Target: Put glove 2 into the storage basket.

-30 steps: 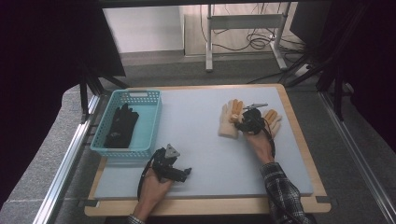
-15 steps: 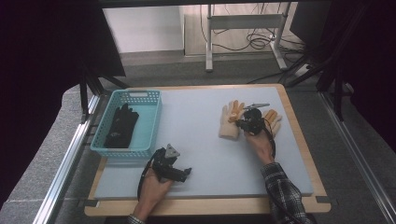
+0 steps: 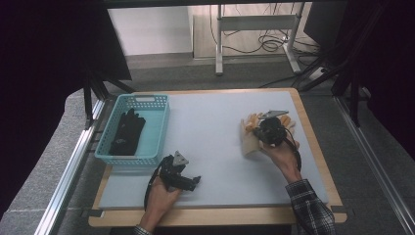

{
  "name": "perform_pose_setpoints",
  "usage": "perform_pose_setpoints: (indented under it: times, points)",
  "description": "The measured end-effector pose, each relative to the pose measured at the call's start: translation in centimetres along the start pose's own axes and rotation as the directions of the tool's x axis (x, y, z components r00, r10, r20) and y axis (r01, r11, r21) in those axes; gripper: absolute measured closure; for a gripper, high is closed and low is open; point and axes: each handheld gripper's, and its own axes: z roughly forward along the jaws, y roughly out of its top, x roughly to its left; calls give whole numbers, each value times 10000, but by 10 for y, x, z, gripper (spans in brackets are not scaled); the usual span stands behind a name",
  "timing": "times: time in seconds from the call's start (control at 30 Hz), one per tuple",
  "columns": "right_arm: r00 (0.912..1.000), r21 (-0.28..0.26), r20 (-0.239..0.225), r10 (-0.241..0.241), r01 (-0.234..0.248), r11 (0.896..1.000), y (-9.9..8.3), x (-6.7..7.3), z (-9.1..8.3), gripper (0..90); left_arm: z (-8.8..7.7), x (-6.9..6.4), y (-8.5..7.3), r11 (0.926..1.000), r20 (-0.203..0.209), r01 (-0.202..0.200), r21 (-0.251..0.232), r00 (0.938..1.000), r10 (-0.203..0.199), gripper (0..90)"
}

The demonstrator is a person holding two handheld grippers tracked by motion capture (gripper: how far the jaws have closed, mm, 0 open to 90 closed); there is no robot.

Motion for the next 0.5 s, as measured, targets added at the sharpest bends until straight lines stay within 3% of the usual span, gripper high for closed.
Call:
perform_pose_setpoints:
  times: [0.13, 0.23, 0.27, 0.3, 0.37, 0.4, 0.5]
  points:
    - [9993, 89, -211, -301, 303, 9995, 1, 17, 12, 844, 0, 0, 0, 10000, 3, -22, 20, 10000, 22, 9]
    - [9974, -259, -591, -407, 393, 9989, 10, 34, 18, 818, 0, 0, 0, 10000, 4, -20, 20, 10000, 20, 9]
    - [9974, -259, -591, -407, 393, 9989, 10, 34, 18, 818, 0, 0, 0, 10000, 5, -22, 23, 10000, 22, 9]
    - [9947, -462, -914, -467, 426, 9980, 15, 45, 20, 782, 0, 0, 0, 10000, 5, -21, 22, 10000, 21, 9]
    - [9929, -523, -1087, -490, 435, 9977, 17, 49, 21, 762, 0, 0, 0, 10000, 3, -23, 20, 10000, 23, 9]
    - [9855, -696, -1578, -629, 524, 9962, 23, 63, 25, 708, 0, 0, 0, 10000, -1, -53, 17, 10000, 53, 9]
    - [9815, -813, -1670, -940, 813, 9934, 29, 73, 28, 676, 0, 0, 0, 10000, -4, -61, 12, 10000, 61, 10]
